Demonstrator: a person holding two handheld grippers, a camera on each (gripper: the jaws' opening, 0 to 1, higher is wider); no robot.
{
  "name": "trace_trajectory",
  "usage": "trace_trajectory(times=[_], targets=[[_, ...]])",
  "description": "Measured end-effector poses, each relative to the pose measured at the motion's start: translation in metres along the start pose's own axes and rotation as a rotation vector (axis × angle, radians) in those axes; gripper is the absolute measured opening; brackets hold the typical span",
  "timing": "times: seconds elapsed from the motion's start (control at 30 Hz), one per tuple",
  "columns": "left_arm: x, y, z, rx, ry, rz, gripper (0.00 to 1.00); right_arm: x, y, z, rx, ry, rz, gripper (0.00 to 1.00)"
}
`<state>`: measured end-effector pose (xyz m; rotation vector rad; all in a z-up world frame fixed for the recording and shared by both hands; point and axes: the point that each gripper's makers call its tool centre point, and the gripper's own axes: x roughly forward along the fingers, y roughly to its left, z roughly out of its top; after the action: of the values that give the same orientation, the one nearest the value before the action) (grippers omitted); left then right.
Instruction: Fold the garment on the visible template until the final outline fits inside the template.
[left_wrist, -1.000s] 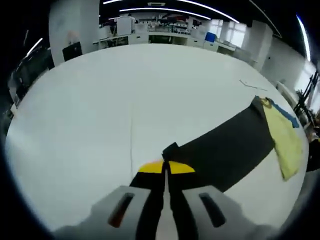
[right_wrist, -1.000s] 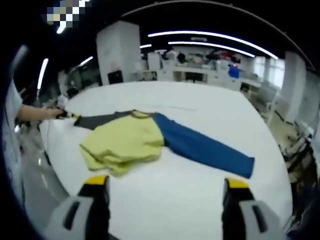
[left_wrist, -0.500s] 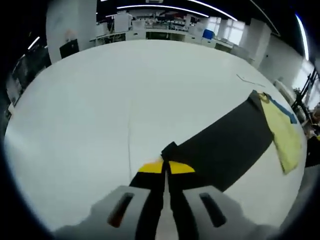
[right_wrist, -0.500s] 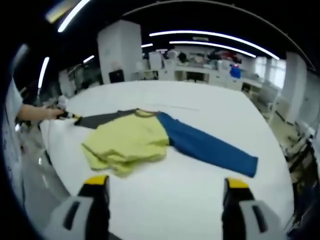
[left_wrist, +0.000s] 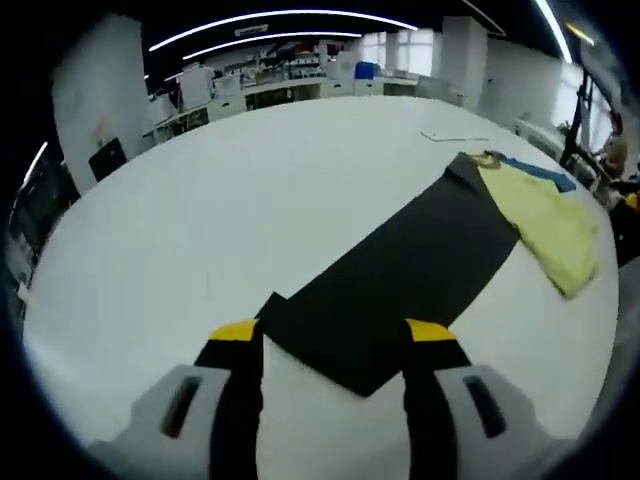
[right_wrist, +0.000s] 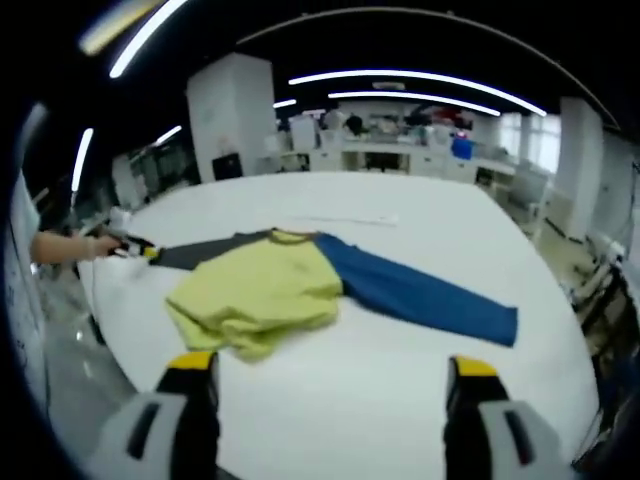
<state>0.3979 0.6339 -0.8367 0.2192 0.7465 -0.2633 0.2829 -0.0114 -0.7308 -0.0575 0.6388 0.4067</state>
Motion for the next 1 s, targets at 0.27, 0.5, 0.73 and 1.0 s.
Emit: trace_trajectory(times=[0.27,0.5,0.73,1.0], targets=[[-0.005,-0.003,0.002,0.152,0.020,0.069,0.44,-0.008,0.000,0.000,0.017,-0.016,-0.007,0.94],[-0.012,-0.002,-0.002,0.243,0.042,0.095,0.30,-0.010,-0.003,0.000,0.025,-0.023,-0.012,0.93],[-0.016,-0.005,-0.005,0.221,0.035,0.089,0.12,-0.008,-0.002,0.001,0.027,-0.029,-0.004,0.92],[-0.034,0.003,-0.015,0.148,0.022,0.124,0.01,-0.007,0.000,0.005,0.028,-0.046,0.005,0.92]])
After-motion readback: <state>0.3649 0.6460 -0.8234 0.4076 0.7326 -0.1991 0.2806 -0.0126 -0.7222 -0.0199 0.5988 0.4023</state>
